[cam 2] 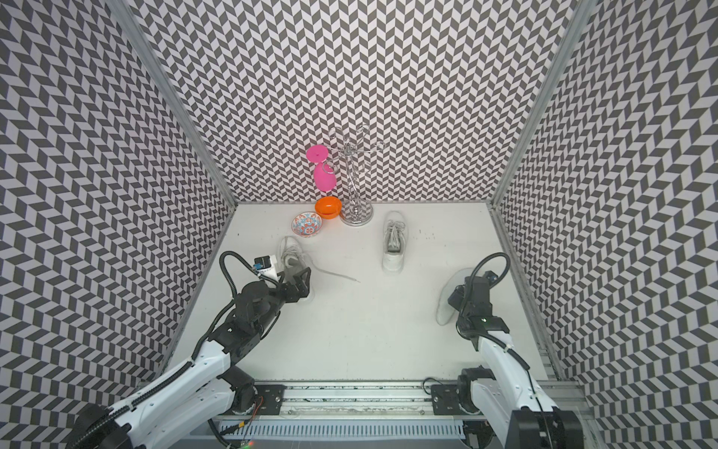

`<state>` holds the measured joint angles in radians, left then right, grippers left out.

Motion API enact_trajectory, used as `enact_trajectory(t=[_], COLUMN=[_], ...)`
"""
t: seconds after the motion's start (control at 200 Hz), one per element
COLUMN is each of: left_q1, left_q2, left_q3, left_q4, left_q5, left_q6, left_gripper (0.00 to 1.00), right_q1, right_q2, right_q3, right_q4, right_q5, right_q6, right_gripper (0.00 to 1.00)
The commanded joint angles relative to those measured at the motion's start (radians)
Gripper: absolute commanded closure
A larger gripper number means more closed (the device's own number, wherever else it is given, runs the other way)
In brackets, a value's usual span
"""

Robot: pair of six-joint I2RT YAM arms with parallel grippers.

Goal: Remove the insole from the shoe
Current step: Place the insole at the center of the board.

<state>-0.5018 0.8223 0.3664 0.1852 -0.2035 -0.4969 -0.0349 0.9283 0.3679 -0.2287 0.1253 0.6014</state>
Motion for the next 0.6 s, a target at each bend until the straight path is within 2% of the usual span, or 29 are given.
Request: enact_trajectory(t=[0.0, 0.21, 0.385, 0.461, 0.596], left_q1=[-0.004, -0.009, -0.011, -0.011, -0.010], left_q2=[-0.025, -0.048, -0.057, -0.063, -0.069], left_q3=[-0.011, -0.023, -0.023, -0.023, -0.023], left_q4=[0.065, 0.048, 0.024, 0.014, -0.001], left_q5=[0.027, 0.000, -0.048, -0.066, -0.107], left_q6=[-0.001, -0.006, -0.023, -0.033, -0.066], left_gripper=[0.00, 0.00, 0.00, 0.00, 0.00], right_q1=[-0.062, -0.195, -0.219, -0.226, -0.226], right_q2=[0.025, 0.153, 0.230, 0.225, 0.124], right_q3=[-0.038, -0.035, 0.001, 0.011, 0.016], right_q4=[0.086, 0.163, 0.153, 0.131, 0.082], right_q5=[-0.051, -0.194, -0.224, -0.216, -0.146], right_q6=[0.024, 0.000, -0.019, -0.024, -0.013], right_gripper=[1.00, 1.00, 0.88, 0.75, 0.39])
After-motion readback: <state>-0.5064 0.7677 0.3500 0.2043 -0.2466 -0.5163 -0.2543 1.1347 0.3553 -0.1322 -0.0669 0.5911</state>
